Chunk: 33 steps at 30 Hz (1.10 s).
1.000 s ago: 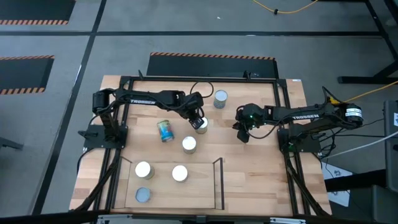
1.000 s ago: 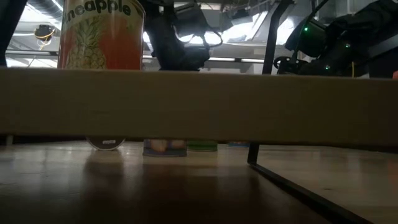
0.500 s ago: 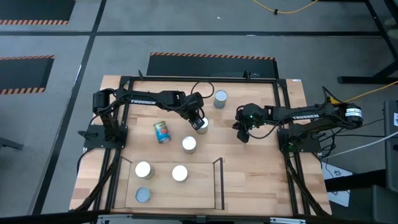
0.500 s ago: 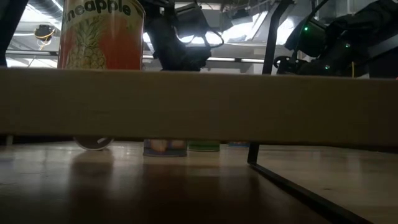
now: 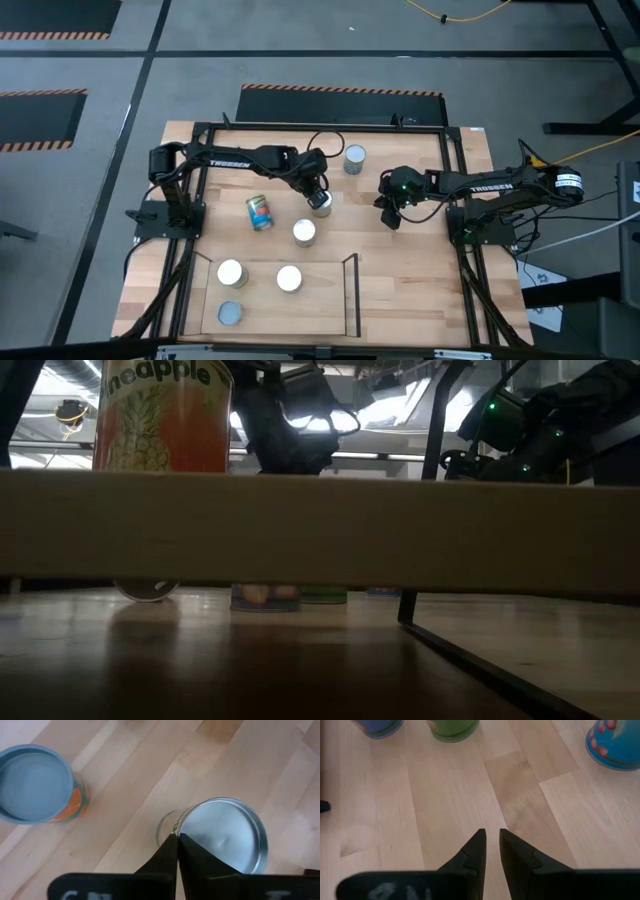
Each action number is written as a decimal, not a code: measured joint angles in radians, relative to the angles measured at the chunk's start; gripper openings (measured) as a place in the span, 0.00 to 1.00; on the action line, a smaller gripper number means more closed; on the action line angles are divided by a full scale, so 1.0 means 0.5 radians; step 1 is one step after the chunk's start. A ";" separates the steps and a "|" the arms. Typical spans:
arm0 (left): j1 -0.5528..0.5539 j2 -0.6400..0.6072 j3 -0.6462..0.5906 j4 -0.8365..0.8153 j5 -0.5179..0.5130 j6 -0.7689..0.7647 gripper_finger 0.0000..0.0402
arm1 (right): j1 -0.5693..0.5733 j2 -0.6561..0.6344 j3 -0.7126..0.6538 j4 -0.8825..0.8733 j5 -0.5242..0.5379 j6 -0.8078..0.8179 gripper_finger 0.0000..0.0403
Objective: Pick and place cans onto a shelf
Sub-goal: Move the canned orange on the shelf
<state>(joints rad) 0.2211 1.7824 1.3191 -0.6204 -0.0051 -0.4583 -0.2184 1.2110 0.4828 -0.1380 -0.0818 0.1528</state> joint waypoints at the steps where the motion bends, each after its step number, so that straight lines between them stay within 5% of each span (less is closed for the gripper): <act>1: 0.000 -0.007 0.005 -0.006 -0.001 0.000 0.01 | 0.000 0.000 0.000 -0.001 0.000 0.000 0.15; 17: -0.096 -0.574 0.049 -0.317 0.041 0.029 0.00 | -0.001 0.000 0.000 0.014 0.000 0.000 0.15; 25: -0.396 -0.876 0.049 -0.648 0.015 -0.182 0.00 | 0.000 0.000 0.000 0.031 -0.001 0.005 0.15; 33: -0.839 -0.923 0.049 -0.889 -0.076 -0.522 0.00 | 0.000 0.000 0.000 0.034 -0.003 0.006 0.15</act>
<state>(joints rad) -0.1987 1.3210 1.3437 -1.0647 -0.0432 -0.7194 -0.2184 1.2110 0.4828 -0.1211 -0.0834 0.1558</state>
